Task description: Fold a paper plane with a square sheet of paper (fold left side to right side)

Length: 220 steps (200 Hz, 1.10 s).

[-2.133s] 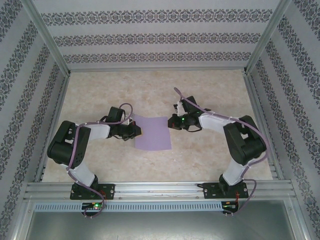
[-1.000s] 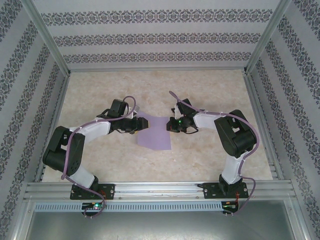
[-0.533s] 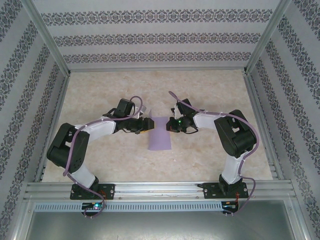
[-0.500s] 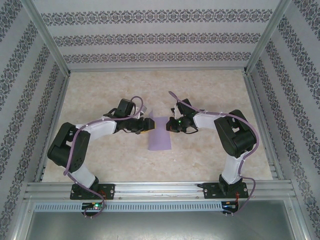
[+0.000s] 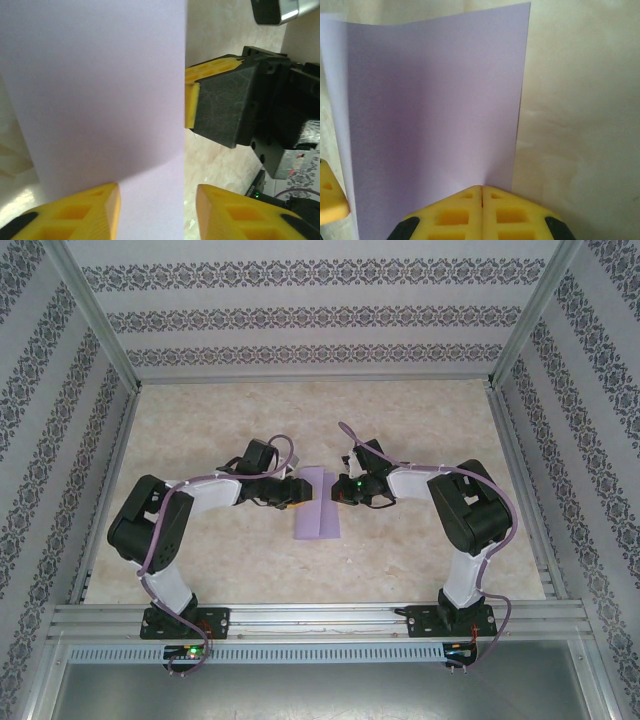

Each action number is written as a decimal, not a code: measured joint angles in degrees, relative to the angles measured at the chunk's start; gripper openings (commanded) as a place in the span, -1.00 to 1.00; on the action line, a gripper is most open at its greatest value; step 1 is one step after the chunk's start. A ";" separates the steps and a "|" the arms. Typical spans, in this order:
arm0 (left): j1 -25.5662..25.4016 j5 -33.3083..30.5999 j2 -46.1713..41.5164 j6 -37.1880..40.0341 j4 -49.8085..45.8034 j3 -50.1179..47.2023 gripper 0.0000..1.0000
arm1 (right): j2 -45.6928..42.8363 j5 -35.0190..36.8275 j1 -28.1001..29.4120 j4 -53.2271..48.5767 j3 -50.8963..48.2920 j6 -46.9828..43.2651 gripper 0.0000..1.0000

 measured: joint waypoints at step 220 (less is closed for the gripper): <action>-0.22 -3.26 2.54 -1.16 1.86 0.11 -0.88 | -7.30 -6.82 -3.69 11.72 -8.90 6.14 -0.10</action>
